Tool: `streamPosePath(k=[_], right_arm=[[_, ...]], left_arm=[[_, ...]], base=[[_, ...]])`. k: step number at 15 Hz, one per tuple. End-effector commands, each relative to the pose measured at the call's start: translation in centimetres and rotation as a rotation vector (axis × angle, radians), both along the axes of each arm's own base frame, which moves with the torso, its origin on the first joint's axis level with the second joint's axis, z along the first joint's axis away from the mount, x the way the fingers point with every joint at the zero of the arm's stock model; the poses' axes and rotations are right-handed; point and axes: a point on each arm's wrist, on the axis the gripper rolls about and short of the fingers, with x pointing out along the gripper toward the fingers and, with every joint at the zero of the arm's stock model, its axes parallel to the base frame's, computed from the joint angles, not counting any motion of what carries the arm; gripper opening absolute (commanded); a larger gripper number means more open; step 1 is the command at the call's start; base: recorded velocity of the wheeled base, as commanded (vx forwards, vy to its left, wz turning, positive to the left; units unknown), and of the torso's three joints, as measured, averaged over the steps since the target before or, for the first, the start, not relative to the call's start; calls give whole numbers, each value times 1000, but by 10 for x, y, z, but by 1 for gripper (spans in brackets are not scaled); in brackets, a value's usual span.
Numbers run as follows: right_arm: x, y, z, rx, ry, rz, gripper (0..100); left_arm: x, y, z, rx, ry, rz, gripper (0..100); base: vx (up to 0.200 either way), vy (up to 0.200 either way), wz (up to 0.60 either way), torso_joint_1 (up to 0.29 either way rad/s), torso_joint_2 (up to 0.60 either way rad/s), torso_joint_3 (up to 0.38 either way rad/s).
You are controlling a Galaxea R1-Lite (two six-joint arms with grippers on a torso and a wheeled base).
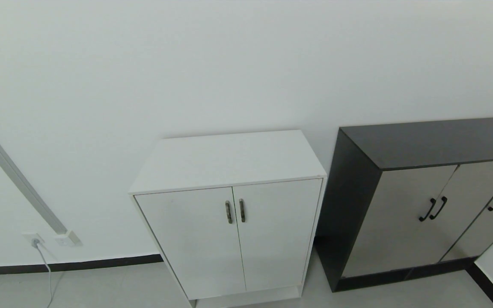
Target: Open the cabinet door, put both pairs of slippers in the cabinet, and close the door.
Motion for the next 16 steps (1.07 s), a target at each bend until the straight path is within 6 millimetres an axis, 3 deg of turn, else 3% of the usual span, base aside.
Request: streamPosePath(k=[1, 4, 8, 16], right_arm=[[-7, -1, -2, 24, -65, 53, 0], [-10, -1, -4, 1, -70, 24, 0], [-20, 2, -6, 4, -199, -201, 0], [-24, 1, -6, 95, -256, -210, 0]], left_arm=[[0, 0, 0, 0, 0, -1, 0], [0, 0, 0, 0, 0, -1, 0], [0, 0, 0, 1, 0, -1, 0], [0, 0, 0, 3, 0, -1, 0]], base=[[0, 0, 0, 0, 0, 0], [0, 0, 0, 0, 0, 0], [0, 0, 0, 0, 0, 0], [0, 0, 0, 0, 0, 0]])
